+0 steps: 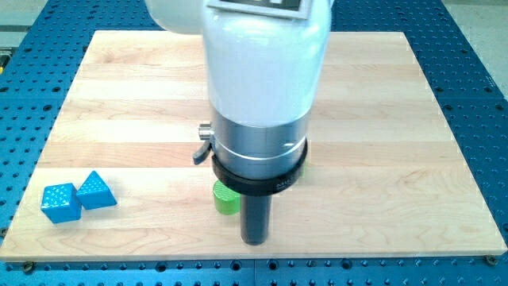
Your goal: Push the green star into the green circle
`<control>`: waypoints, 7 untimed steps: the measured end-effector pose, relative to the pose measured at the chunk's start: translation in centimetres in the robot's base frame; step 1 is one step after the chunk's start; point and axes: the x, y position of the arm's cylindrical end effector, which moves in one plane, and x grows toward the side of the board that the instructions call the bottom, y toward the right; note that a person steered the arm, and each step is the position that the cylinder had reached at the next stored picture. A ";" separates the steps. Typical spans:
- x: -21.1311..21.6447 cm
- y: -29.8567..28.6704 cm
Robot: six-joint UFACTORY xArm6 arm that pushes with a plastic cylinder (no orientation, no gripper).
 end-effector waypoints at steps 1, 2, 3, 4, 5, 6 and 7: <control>-3.2 1.6; -3.1 12.7; -6.2 14.3; -10.5 8.6; -10.8 4.3; -8.7 0.8; -12.8 1.0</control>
